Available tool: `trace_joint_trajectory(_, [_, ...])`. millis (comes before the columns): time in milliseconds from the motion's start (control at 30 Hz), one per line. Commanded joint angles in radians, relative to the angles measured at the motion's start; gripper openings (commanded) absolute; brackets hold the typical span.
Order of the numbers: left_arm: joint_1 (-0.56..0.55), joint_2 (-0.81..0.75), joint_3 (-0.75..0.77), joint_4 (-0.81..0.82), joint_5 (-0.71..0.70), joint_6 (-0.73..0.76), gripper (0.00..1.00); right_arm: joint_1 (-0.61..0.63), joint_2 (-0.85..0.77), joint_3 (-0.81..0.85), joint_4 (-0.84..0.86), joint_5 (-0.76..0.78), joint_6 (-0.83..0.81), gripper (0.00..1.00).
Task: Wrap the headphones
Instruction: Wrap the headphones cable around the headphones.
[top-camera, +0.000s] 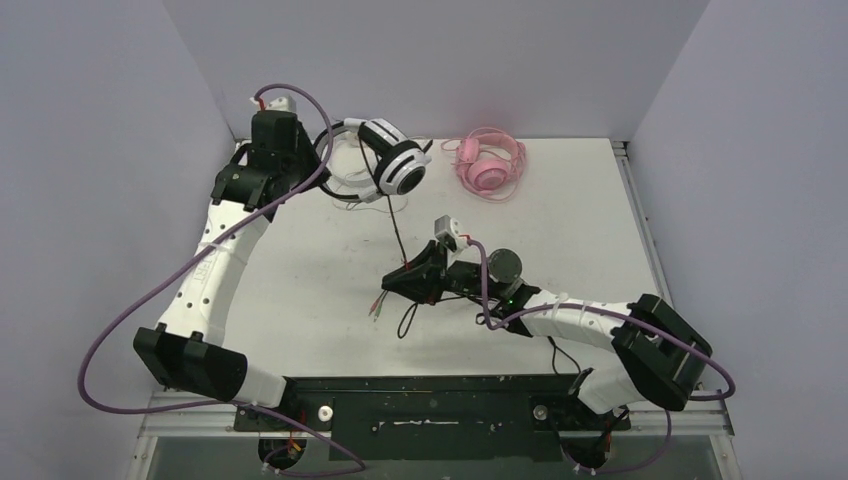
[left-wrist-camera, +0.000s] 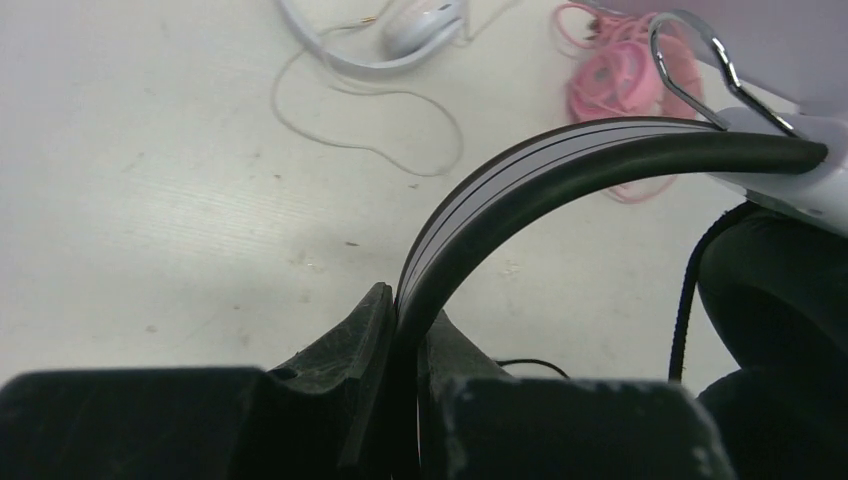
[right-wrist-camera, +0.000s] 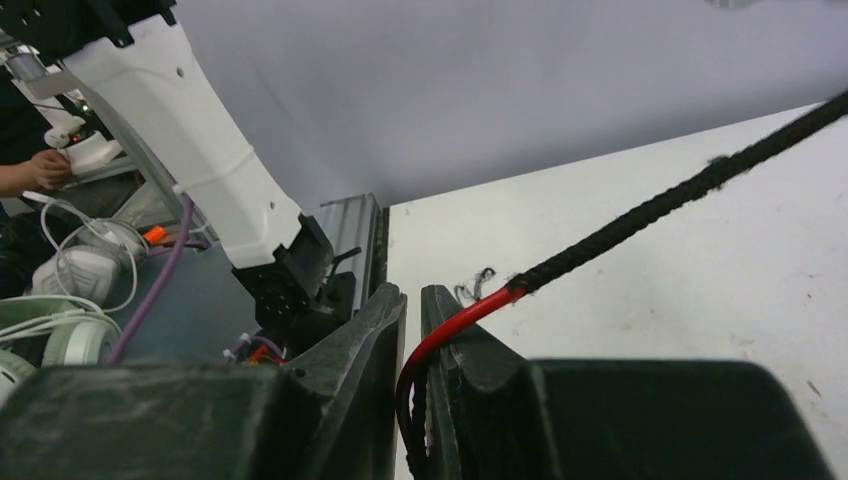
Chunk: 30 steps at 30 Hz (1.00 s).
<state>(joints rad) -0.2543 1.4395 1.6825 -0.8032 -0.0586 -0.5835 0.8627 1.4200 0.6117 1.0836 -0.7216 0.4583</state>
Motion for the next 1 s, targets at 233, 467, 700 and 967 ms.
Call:
trace_joint_trajectory(233, [-0.077,-0.060,-0.163,0.278,-0.532,0.125,0.00,0.052,-0.095,0.310,-0.529,-0.049,-0.070,0.14])
trace_joint_trajectory(467, [-0.225,-0.064,-0.323,0.486,-0.744,0.390,0.00,-0.069,-0.076,0.383,-0.568,-0.069,0.052,0.13])
trace_joint_trajectory(700, [-0.251,-0.085,-0.405,0.534,-0.598,0.531,0.00,-0.193,-0.011,0.584,-0.867,-0.030,-0.066,0.08])
trace_joint_trajectory(967, [-0.283,-0.071,-0.378,0.369,-0.464,0.642,0.00,-0.305,0.127,0.863,-1.474,0.009,-0.445,0.10])
